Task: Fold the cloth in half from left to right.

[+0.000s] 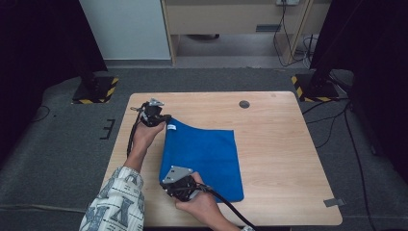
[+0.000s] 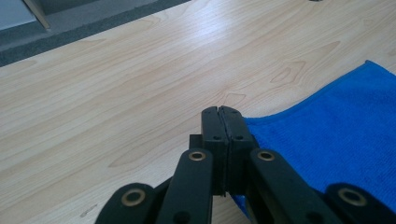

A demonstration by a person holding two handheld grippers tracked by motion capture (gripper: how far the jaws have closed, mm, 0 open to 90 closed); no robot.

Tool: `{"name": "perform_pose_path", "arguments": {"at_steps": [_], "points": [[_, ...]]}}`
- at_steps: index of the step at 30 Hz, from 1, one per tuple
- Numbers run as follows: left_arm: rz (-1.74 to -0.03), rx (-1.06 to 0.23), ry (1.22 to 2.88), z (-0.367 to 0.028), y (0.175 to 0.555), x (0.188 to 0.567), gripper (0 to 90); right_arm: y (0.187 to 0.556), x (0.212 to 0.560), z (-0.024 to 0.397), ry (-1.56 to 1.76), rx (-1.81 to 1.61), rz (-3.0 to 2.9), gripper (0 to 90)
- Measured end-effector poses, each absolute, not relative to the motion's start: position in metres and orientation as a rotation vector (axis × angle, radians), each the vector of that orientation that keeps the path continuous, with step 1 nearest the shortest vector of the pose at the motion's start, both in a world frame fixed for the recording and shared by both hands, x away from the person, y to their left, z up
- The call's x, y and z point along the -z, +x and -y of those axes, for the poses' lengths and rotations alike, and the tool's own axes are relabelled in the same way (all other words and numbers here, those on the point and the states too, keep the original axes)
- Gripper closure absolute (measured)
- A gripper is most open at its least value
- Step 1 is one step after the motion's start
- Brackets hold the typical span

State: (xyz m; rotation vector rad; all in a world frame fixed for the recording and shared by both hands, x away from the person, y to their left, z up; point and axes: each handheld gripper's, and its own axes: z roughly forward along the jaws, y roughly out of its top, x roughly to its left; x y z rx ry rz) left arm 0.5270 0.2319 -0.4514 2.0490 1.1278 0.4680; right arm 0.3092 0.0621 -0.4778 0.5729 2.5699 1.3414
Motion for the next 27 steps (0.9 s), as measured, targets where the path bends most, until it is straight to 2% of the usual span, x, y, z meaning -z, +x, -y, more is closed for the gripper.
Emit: {"name": "perform_pose_path", "arguments": {"at_steps": [17,21,27], "points": [[-1.15,-0.484,2.031,-0.254,0.518,0.438,89.7,0.305,0.467,-0.087,0.526,-1.383,-2.569,88.0],[-1.147,-0.477,2.024,-0.249,0.518,0.433,89.7,0.303,0.465,-0.084,0.517,-1.382,-2.564,88.0],[-1.122,-0.447,2.044,-0.222,0.523,0.434,89.7,0.303,0.464,-0.06,0.561,-1.378,-2.548,87.9]]}}
